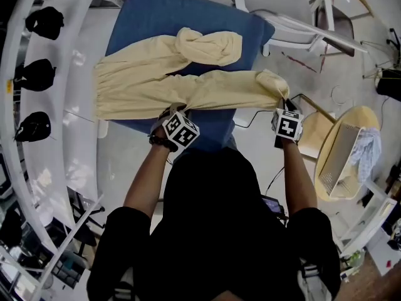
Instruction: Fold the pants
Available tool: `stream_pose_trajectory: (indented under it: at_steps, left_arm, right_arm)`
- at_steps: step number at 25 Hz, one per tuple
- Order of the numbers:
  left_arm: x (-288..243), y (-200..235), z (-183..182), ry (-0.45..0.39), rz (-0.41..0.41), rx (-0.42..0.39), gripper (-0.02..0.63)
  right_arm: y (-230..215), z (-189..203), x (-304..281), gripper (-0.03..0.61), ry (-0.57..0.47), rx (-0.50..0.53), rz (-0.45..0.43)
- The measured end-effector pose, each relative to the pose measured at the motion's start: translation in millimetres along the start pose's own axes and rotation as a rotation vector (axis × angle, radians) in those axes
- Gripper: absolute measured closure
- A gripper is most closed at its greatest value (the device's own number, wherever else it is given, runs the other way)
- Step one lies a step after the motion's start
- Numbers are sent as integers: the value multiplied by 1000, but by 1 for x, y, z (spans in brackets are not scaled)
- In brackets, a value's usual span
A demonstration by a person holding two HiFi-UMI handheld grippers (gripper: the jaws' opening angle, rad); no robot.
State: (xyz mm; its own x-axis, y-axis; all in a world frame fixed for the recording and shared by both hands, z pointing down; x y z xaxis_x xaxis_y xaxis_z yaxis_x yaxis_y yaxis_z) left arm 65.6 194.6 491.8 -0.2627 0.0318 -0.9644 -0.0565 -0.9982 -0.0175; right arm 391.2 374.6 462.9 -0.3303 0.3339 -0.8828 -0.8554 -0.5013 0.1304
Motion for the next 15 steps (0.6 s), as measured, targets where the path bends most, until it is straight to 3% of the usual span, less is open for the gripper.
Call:
stream_pose_trajectory:
  at_steps: [7, 11, 15]
  left_arm:
    - [-4, -1, 2, 0, 46, -54, 501]
    - [-3, -2, 7, 0, 69, -70, 464]
    - [3, 1, 8, -6, 80, -75, 434]
  right_arm:
    - [-1, 37, 2, 520, 60, -84, 40]
    - [4, 45, 5, 422, 62, -78, 48]
    - [9, 40, 9, 410, 39, -91, 30]
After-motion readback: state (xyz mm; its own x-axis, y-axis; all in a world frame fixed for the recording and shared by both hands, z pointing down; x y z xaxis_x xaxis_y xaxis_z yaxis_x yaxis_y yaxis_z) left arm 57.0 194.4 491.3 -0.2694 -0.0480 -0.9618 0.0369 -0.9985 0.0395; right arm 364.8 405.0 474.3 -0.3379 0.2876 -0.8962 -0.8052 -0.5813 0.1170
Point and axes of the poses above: the fingertips, and each gripper's own axes: x backward along the fingers, y to its left, z out of its underside, the point moved 10 cm from there along x, backward along the fingers, and after that the axes turned 2 degrees about -x, right-handed, at the moved point
